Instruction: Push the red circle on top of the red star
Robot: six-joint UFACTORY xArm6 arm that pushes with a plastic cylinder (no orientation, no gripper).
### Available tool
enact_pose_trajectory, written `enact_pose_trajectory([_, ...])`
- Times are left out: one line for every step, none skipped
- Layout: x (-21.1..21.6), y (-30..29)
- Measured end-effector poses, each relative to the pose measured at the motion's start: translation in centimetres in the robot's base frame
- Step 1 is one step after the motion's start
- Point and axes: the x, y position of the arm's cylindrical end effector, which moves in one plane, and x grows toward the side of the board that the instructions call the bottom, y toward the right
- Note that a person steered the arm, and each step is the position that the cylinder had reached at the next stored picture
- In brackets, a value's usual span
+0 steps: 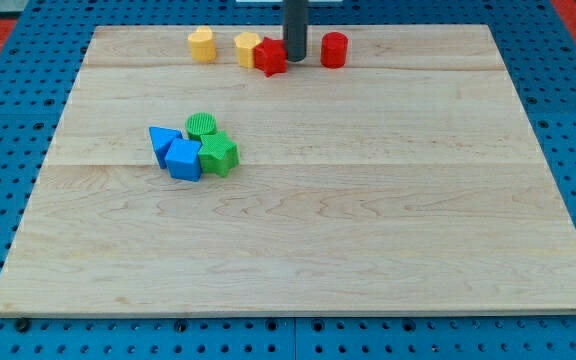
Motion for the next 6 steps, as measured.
enact_pose_trajectory([-0.5,-3.9])
enact_pose_trajectory([2.0,3.2])
enact_pose_trajectory([5.3,8.2])
enact_pose_trajectory([1.8,13.1])
enact_pose_trajectory([-1.2,9.6])
enact_pose_trajectory([-1.6,-1.6])
